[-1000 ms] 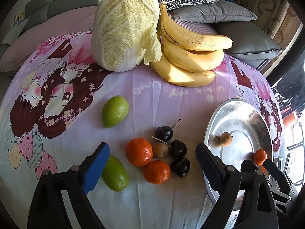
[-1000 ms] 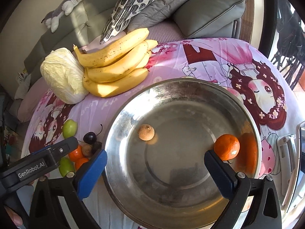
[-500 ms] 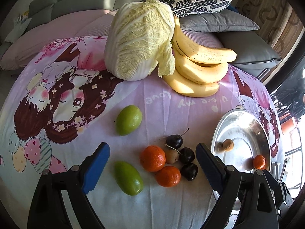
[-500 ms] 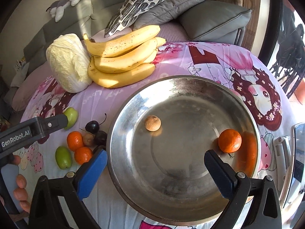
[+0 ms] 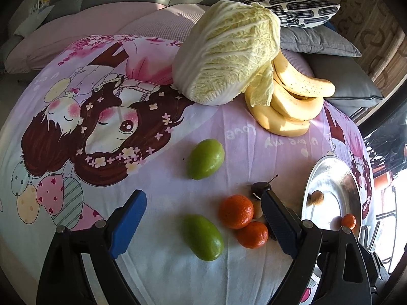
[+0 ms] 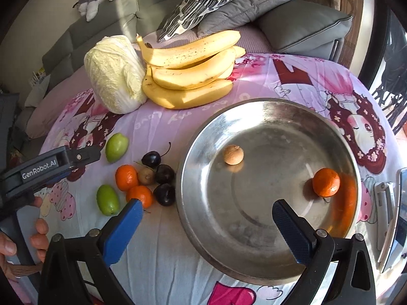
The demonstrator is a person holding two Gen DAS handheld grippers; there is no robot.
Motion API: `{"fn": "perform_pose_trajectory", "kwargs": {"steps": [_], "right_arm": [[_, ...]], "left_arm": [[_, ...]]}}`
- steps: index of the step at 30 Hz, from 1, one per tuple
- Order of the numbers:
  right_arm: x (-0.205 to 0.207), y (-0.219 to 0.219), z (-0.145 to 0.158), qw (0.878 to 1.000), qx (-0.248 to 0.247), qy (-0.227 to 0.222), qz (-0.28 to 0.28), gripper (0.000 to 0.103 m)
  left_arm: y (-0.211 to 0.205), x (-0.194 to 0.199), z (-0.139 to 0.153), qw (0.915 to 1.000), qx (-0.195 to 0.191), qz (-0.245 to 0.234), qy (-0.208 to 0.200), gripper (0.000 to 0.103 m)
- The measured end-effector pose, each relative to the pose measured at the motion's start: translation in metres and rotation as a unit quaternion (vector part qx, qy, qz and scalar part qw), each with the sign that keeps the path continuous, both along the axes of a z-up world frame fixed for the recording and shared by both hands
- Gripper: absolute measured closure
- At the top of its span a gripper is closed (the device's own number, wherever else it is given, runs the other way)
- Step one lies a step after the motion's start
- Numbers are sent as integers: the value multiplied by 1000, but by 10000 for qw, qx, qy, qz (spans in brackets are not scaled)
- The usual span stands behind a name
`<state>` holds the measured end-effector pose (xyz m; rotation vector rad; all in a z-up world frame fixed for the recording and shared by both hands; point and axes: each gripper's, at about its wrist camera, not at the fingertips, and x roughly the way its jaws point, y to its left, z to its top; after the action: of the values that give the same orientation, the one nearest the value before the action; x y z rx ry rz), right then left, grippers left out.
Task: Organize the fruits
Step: 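Grasp the large green oval fruit with the left tool while the right tool grasps a tangerine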
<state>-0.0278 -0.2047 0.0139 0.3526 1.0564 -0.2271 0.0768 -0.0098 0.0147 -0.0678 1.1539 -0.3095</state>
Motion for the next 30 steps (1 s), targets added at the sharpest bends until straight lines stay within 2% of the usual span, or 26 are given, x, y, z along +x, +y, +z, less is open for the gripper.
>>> {"fn": "perform_pose_trajectory", "kwargs": {"steps": [6,10,14,18,21,25,30], "right_arm": [[10,9,-4,9986,375,242,301,1],[18,19,-7,9967,398,500,507,5],[26,34,-6,9945,281,613,804,10],[34,43,-4,9922,311,646,1017,18],[43,50,-4,9902,262,644,1212,19],[53,60,-11,9857,216,761,1485,19],[63,70,-19,9832,190,736,1661,23]], "left_arm": [[20,7,-12,9982,-364,342,342,11],[31,7,-17,9962,-563,521,423,11],[37,3,-23,9946,-737,549,478,11],[30,0,-28,9945,-773,326,630,11],[26,-1,-33,9926,-819,281,847,11],[32,2,-41,9868,-1117,425,1096,11],[33,2,-45,9858,-1151,442,1144,13]]}}
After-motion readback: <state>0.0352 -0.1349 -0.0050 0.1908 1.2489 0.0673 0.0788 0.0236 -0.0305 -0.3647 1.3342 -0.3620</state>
